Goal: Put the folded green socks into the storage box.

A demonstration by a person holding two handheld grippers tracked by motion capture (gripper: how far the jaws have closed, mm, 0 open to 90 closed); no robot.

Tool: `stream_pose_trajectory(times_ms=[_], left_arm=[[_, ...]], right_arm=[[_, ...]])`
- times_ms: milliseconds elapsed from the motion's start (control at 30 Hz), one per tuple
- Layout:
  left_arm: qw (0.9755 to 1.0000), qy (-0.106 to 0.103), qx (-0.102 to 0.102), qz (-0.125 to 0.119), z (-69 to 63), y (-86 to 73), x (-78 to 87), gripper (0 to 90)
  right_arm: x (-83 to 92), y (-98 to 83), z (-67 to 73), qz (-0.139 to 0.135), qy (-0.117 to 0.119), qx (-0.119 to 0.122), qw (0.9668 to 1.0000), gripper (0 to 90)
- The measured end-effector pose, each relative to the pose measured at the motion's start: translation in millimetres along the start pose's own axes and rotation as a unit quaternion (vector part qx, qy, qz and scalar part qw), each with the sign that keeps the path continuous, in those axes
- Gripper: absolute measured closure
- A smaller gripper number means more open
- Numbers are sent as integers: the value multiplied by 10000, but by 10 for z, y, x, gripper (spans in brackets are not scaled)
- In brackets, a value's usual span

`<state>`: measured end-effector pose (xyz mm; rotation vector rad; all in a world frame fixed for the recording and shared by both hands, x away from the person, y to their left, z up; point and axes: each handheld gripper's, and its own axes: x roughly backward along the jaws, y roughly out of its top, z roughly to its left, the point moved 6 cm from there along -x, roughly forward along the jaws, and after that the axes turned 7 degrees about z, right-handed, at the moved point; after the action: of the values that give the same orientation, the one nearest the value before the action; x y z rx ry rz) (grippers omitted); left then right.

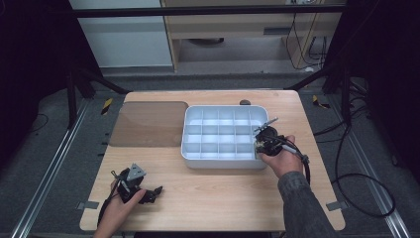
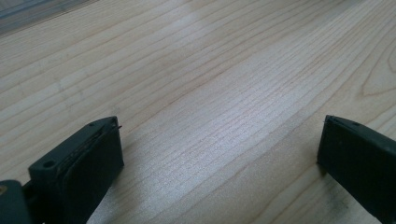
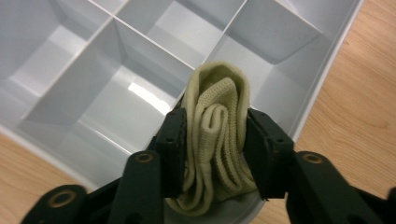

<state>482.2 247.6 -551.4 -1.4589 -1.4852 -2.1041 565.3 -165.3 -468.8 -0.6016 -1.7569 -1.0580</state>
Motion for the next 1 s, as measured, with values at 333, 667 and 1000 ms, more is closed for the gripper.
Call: stream_pose_trajectory(times_ms=[333,667,1000], left_arm=[[10000,-6,-9,9,-6,0,0,0],[10000,-13,5,-8,-13,3,-2,0],[10000,-11,-7,-8,-11,3,-2,0]], right_arm=[[463,66,-95,-626,400,-357,9966,392],[1004,155,-407,-1264,311,-749,9887,429],[1148,230,-483,-1268,387,-787,9880,900]])
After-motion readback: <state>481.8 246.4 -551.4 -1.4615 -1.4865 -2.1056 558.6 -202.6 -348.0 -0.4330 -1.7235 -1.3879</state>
